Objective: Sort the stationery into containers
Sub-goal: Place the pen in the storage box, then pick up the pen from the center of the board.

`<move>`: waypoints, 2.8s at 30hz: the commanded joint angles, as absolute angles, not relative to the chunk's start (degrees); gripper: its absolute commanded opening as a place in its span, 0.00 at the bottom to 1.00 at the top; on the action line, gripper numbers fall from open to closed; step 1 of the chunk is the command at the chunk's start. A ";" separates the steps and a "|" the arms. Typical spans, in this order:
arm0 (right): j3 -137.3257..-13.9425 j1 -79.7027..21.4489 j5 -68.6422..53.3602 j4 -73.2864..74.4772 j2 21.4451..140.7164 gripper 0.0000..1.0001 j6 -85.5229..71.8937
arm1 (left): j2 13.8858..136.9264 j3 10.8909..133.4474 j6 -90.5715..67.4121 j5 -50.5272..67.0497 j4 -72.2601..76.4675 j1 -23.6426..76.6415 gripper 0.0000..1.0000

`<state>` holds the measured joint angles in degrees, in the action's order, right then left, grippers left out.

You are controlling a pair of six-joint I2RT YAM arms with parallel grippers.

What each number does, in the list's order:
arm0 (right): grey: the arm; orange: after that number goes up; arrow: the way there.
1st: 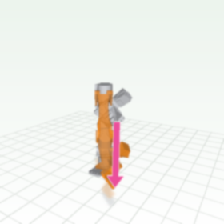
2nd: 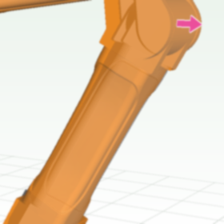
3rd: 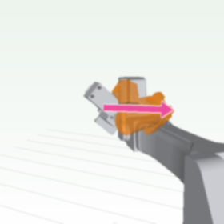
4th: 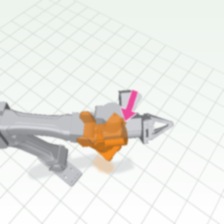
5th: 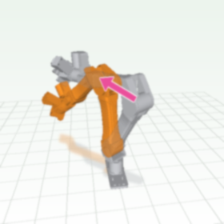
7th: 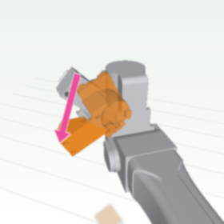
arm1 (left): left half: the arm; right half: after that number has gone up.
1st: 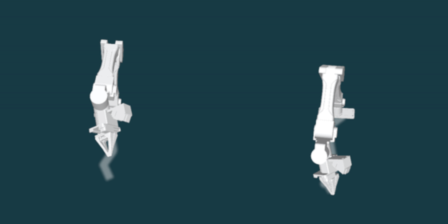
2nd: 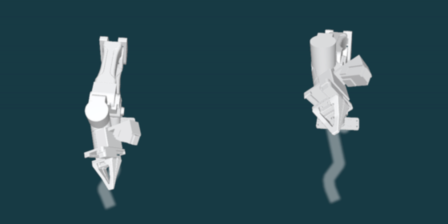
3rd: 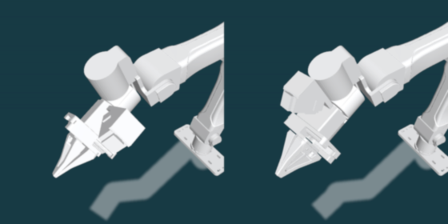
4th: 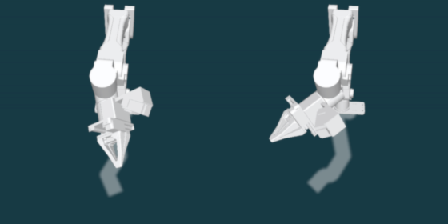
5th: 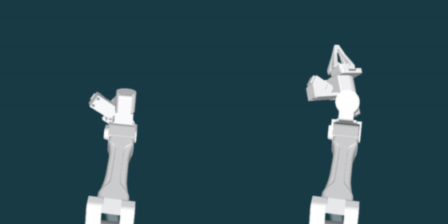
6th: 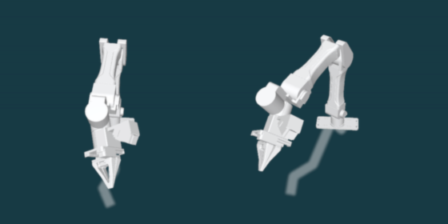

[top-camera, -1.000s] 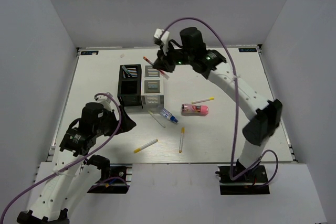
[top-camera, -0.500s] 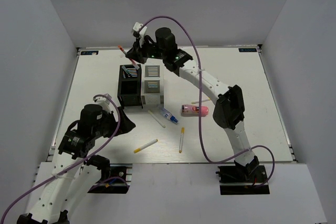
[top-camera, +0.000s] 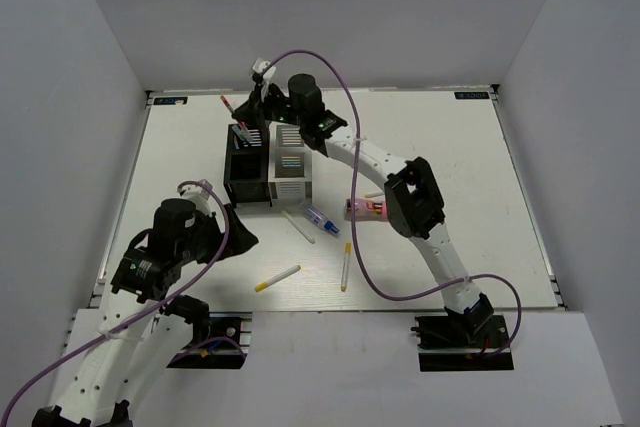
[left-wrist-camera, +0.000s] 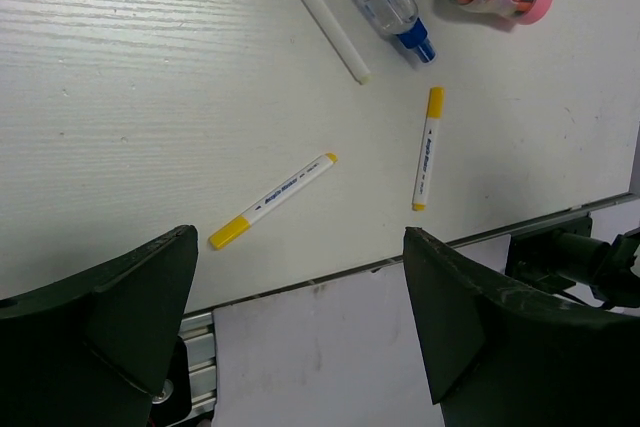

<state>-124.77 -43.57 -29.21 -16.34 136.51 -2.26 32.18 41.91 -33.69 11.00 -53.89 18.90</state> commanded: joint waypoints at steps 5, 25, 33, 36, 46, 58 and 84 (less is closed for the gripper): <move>-127.79 -43.42 -26.28 -22.94 140.36 0.00 -2.73 | 32.26 43.15 -34.37 11.25 -55.99 19.07 0.94; -121.20 -39.03 -27.51 -15.14 127.89 0.46 -0.26 | 40.51 42.53 -31.82 17.22 -52.03 19.07 0.94; -116.82 -32.26 -27.86 15.66 107.36 0.28 4.83 | 46.39 42.54 -27.43 23.37 -47.72 19.59 0.92; -110.23 -29.10 -27.34 26.68 100.50 0.44 8.69 | 49.73 43.41 -26.02 23.38 -46.93 21.00 0.92; -81.50 -18.81 -24.43 39.72 82.47 0.66 16.96 | 65.74 50.35 -20.66 17.50 -45.09 31.97 0.92; -70.58 -9.84 -30.32 41.04 74.09 0.51 17.75 | 85.06 62.40 -21.18 0.71 -56.77 52.62 0.92; -65.66 -4.66 -37.88 41.40 71.81 0.51 16.17 | 97.46 59.06 -22.68 -9.84 -52.91 56.51 0.61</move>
